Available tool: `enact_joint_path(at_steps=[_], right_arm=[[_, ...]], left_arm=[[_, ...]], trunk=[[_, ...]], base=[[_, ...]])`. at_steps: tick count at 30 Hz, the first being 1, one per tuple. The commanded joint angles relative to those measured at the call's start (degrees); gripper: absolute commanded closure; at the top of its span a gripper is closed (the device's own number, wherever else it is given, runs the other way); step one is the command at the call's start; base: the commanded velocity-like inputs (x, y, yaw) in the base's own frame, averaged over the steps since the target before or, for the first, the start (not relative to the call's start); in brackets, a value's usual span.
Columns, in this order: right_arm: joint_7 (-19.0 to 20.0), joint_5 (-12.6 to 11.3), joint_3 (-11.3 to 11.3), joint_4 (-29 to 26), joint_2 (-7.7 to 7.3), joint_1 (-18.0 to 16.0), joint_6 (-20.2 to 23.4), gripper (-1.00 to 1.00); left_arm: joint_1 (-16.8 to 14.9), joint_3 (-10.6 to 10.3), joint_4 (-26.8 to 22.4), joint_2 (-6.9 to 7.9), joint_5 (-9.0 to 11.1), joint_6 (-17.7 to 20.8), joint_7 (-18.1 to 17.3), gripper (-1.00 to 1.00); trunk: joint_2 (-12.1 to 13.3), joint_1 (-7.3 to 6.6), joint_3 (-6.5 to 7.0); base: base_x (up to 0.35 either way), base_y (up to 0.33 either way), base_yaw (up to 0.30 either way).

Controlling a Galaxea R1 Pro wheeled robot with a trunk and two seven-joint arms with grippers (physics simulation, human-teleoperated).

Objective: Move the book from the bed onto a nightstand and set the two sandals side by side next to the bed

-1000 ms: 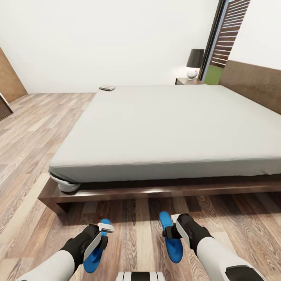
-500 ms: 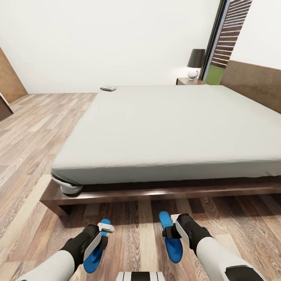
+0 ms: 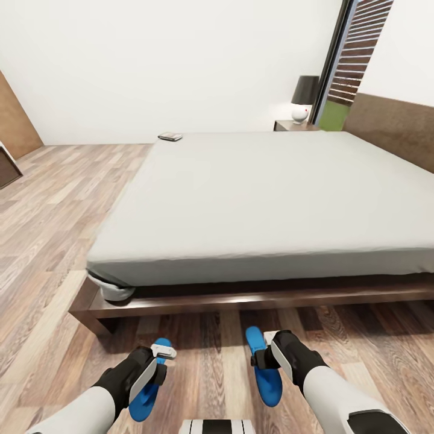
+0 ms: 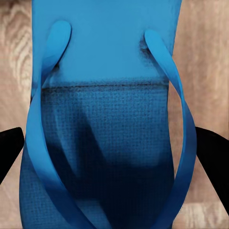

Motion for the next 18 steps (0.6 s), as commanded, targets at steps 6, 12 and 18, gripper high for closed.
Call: enact_joint_path(at_steps=[6, 12, 18], right_arm=[[0.1, 0.0, 0.4, -0.1, -0.04, 0.0, 0.3, 1.0], [0.1, 0.0, 0.4, -0.1, -0.04, 0.0, 0.3, 1.0], [0.1, 0.0, 0.4, 0.0, 0.03, 0.0, 0.3, 1.0]], left_arm=[[0.0, -0.3, -0.1, 0.01, 0.6, 0.2, 0.5, 1.0], [0.0, -0.3, -0.1, -0.03, 0.6, 0.2, 0.5, 1.0], [0.0, -0.3, -0.1, -0.05, 0.6, 0.2, 0.5, 1.0]], trunk=[[0.0, -0.01, -0.04], [0.0, -0.01, -0.04], [0.0, -0.01, -0.04]], base=[[0.0, 0.114, 0.0], [0.0, 0.103, 0.0], [0.013, 0.034, 0.0]])
